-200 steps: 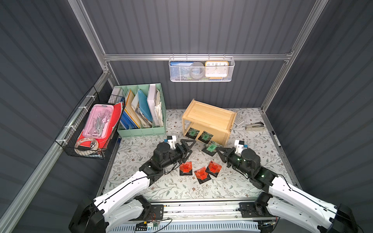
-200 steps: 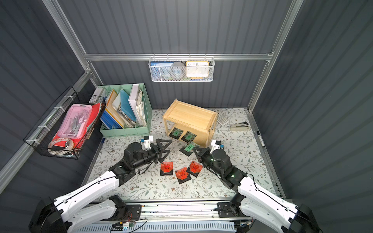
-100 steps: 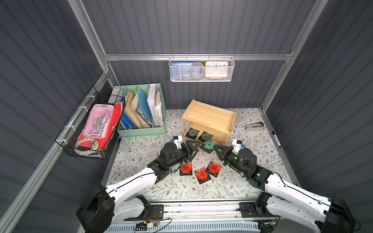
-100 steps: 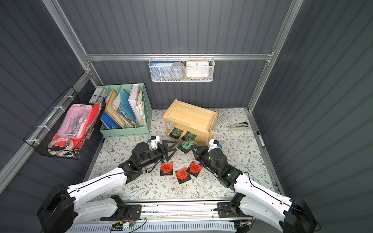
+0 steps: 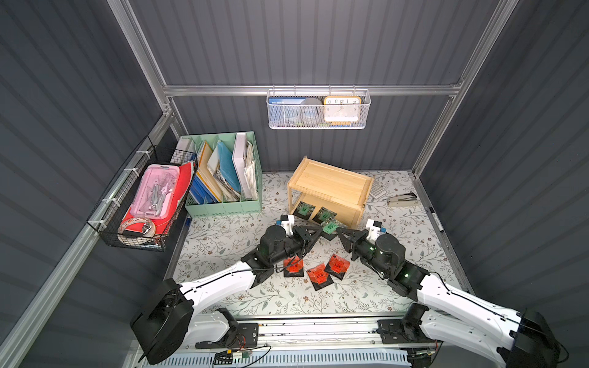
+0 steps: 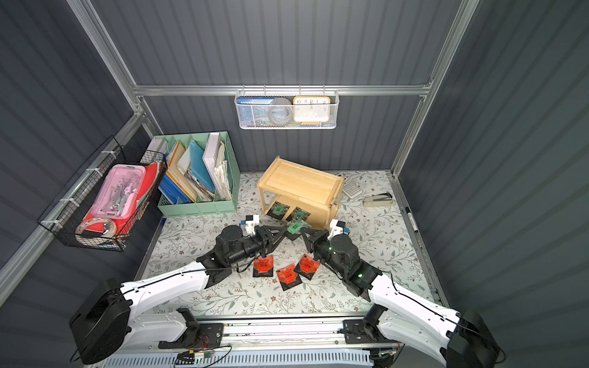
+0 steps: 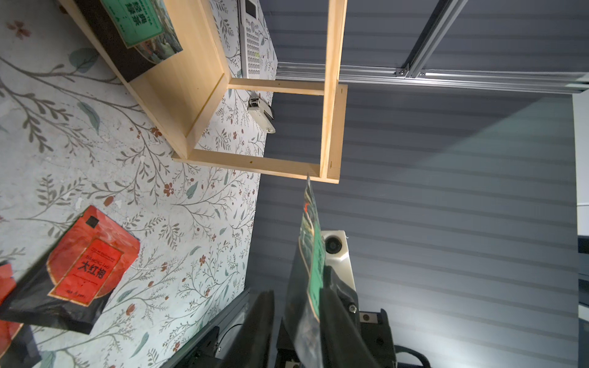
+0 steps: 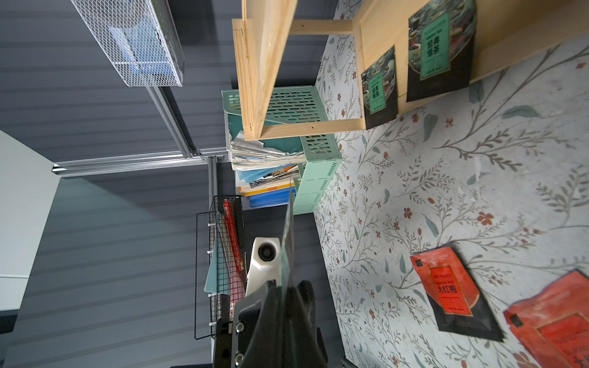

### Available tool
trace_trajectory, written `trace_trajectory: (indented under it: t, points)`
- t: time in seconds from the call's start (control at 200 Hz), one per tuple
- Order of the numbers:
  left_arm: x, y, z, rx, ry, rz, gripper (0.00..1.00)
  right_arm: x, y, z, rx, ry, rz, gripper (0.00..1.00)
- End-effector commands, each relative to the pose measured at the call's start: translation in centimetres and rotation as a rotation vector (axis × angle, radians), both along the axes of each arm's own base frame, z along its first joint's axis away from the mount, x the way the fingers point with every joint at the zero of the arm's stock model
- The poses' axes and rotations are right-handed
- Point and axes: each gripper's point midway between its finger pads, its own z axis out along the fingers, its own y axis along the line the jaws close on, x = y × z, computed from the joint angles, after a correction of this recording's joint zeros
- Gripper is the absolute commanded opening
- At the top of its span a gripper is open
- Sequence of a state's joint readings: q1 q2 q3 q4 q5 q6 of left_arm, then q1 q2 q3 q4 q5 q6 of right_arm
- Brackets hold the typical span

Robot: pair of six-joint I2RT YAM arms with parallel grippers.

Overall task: Place the tea bags on the shelf by color
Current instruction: Pick up the tea bag from the center of the board.

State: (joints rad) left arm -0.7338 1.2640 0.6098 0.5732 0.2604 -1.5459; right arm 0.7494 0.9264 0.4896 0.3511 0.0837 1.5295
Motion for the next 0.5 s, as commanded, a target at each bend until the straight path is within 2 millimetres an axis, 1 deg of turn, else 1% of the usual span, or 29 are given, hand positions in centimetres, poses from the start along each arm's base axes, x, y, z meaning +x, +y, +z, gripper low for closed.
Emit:
trace_trajectory:
  t: [0.0, 0.295, 0.365, 0.38, 0.4, 0.495]
  points:
    - [0.3, -0.5, 1.7, -0.031, -0.040, -0.005, 0.23, 0.1, 0.0, 0.4, 0.013, -0.015, -0.010, 0.00]
    - [0.4, -0.5, 1.6, -0.033, -0.043, 0.000, 0.00, -0.1, -0.1, 0.0, 0.010, -0.006, -0.009, 0.00]
    - [0.4, -0.5, 1.6, -0.033, -0.044, 0.002, 0.00, -0.1, -0.1, -0.1, 0.004, -0.001, -0.008, 0.00]
    - [0.4, -0.4, 1.7, -0.034, -0.045, 0.004, 0.00, -0.1, -0.2, -0.2, 0.002, 0.002, -0.009, 0.02]
    - [0.4, -0.4, 1.7, -0.035, -0.044, 0.004, 0.00, -0.2, -0.2, -0.2, 0.000, 0.004, -0.010, 0.08]
    - [0.3, -0.3, 1.6, -0.033, -0.047, 0.006, 0.00, -0.4, -0.6, -0.7, -0.031, 0.025, -0.017, 0.32]
